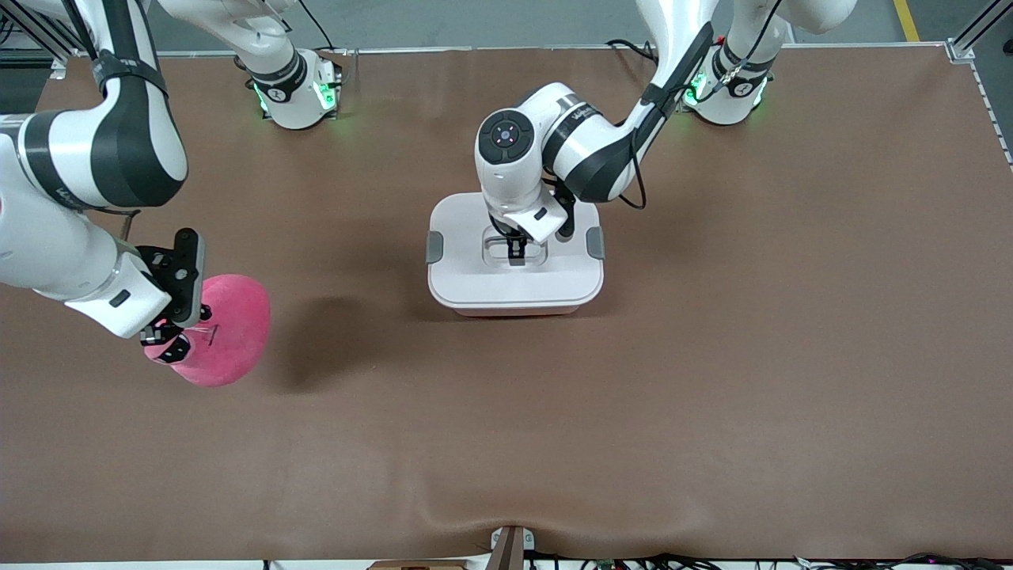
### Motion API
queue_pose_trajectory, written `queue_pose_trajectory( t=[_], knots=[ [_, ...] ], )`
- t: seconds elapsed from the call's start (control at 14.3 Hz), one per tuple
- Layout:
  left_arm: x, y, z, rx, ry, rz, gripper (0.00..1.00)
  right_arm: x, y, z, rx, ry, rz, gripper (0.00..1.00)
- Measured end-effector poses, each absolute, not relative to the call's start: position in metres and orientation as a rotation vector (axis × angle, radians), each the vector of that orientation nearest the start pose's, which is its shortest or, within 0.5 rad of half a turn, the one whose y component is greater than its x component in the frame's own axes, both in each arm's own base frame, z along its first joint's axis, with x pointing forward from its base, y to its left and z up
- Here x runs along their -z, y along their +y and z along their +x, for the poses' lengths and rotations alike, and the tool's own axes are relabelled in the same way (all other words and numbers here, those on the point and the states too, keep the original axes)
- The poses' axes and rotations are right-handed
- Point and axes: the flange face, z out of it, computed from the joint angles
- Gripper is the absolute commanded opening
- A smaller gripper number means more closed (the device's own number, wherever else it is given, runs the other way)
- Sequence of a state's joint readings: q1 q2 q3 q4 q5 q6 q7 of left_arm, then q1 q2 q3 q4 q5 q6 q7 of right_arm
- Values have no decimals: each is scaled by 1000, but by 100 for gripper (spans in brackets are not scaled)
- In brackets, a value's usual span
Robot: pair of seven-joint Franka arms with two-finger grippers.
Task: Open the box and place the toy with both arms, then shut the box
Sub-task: 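Grasp the lid handle with the left gripper while the right gripper lifts the plush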
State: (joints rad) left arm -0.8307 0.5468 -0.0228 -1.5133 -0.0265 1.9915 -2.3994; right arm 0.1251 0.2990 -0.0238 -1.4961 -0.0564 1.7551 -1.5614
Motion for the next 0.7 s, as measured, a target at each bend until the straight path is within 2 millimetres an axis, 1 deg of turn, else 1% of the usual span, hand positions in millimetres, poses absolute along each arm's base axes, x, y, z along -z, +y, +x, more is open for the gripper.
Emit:
queue_pose_trajectory(
  t=[0.14, 0.21, 0.28, 0.35, 0.42, 0.49, 0.56, 0.7],
  knots=[
    [-340, -522, 456, -49, -2161, -2184, 20, -496, 81, 643, 106, 2350, 2050, 0],
    [-341, -522, 456, -49, -2161, -2185, 13, -496, 92, 642, 105, 2369, 2028, 0],
    [-342, -522, 456, -50, -2163, -2186, 13, -496, 103, 640, 105, 2385, 2008, 0],
    [-344, -523, 457, -50, -2166, -2189, 10, -496, 111, 639, 104, 2398, 1992, 0],
    [-347, -523, 457, -50, -2169, -2193, 3, -497, 118, 638, 103, 2408, 1980, 0],
    [-349, -523, 457, -51, -2171, -2195, 0, -497, 124, 636, 102, 2417, 1968, 0],
    [-350, -523, 457, -51, -2173, -2196, 0, -499, 131, 635, 98, 2426, 1953, 0],
    [-350, -523, 457, -50, -2173, -2196, 0, -509, 144, 632, 75, 2438, 1921, 0]
  ],
)
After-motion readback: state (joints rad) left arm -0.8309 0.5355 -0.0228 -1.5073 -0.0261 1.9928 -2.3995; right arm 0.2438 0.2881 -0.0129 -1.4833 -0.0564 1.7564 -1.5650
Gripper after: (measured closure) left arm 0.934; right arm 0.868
